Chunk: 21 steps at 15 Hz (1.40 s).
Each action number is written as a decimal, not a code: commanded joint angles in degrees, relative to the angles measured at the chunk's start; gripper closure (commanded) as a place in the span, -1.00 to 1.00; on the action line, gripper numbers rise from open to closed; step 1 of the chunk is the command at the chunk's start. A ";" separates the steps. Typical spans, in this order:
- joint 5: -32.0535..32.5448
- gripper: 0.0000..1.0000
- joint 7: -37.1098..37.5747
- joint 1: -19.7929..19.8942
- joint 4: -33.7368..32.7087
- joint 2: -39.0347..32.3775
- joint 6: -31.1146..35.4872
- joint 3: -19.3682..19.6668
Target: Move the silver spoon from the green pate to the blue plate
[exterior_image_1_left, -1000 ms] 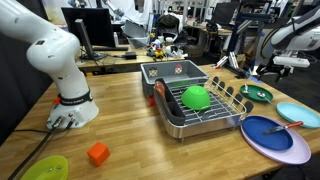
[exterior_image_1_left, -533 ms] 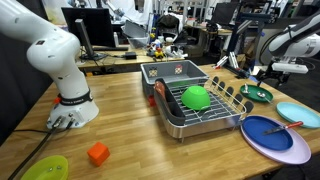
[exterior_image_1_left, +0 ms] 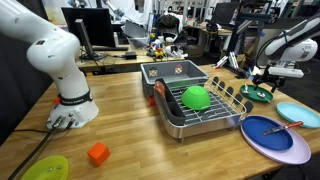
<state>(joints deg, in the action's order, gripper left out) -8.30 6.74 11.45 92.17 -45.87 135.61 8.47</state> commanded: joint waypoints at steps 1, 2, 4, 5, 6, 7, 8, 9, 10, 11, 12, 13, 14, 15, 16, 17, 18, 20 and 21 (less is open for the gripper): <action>-0.41 -1.00 0.19 0.87 -1.64 -1.17 -0.82 -0.93; -0.36 -1.00 0.33 0.83 -1.70 -1.35 -0.77 -0.86; -0.29 -1.00 0.53 0.85 -2.09 -1.94 -0.94 -0.72; -0.19 -1.00 0.68 0.80 -2.36 -2.34 -0.97 -0.61; -0.31 -1.00 0.56 0.96 -2.79 -2.83 -1.33 -0.75; -0.34 -1.00 0.55 1.01 -3.09 -3.22 -1.48 -0.81; -0.34 -1.00 0.61 1.03 -3.51 -3.62 -1.63 -0.81; -0.25 -1.00 0.84 0.97 -4.11 -4.11 -1.76 -0.68; -0.16 -1.00 1.20 0.93 -4.71 -4.68 -1.84 -0.49; -0.31 -1.00 1.28 1.10 -5.19 -5.04 -2.12 -0.57; -0.35 -1.00 1.36 1.21 -5.63 -5.36 -2.37 -0.62; -0.32 -1.00 1.50 1.26 -6.10 -5.75 -2.56 -0.62; -0.34 -1.00 1.54 1.34 -6.39 -6.06 -2.76 -0.67; -0.49 -1.00 1.51 1.52 -6.60 -6.22 -2.95 -0.77; -0.84 -1.00 1.40 1.85 -6.85 -6.34 -3.19 -1.01; -1.00 -1.00 1.29 2.05 -7.14 -6.55 -3.35 -1.12; -1.08 -1.00 1.20 2.18 -7.32 -6.70 -3.49 -1.16; -0.97 -1.00 1.17 2.21 -7.48 -6.74 -3.73 -1.05; -0.95 -1.00 1.16 2.23 -7.56 -6.74 -3.79 -1.05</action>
<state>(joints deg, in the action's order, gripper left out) -8.64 7.99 12.51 86.71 -51.73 134.12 8.39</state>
